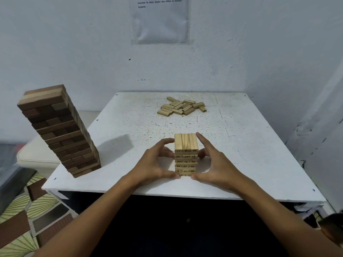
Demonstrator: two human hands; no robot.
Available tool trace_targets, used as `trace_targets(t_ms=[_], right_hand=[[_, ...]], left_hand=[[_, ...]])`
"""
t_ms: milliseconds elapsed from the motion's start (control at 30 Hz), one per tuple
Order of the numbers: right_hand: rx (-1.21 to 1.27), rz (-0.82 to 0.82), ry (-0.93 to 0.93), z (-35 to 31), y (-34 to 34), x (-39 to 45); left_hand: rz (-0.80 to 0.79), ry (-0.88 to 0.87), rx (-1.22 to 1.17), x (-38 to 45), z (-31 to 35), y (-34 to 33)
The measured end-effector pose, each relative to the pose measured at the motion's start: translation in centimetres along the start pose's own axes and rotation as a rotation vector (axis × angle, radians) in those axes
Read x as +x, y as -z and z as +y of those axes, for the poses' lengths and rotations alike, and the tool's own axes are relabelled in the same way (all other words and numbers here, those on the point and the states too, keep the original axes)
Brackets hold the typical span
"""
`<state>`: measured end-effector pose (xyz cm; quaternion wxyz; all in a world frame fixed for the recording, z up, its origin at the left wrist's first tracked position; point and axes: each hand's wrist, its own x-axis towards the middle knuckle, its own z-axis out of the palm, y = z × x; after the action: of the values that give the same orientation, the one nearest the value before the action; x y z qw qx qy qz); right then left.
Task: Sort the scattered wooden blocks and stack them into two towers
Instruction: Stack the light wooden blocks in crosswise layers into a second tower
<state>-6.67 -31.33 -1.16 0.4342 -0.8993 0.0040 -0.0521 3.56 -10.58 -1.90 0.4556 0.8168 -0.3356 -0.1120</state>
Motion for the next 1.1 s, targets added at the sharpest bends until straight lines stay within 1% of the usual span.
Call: trace_targets(t_ms=[200, 467, 1100], right_hand=[[-0.037, 0.012, 0.003, 0.4, 0.6, 0.0], [-0.065, 0.075, -0.03, 2.4, 2.8, -0.5], [-0.073, 0.28, -0.173, 7.1, 8.7, -5.1]], left_hand=[[-0.031, -0.008, -0.011, 0.9, 0.7, -0.4], [-0.084, -0.027, -0.013, 3.5, 2.1, -2.6], [-0.281, -0.15, 0.037, 9.6, 6.1, -9.9]])
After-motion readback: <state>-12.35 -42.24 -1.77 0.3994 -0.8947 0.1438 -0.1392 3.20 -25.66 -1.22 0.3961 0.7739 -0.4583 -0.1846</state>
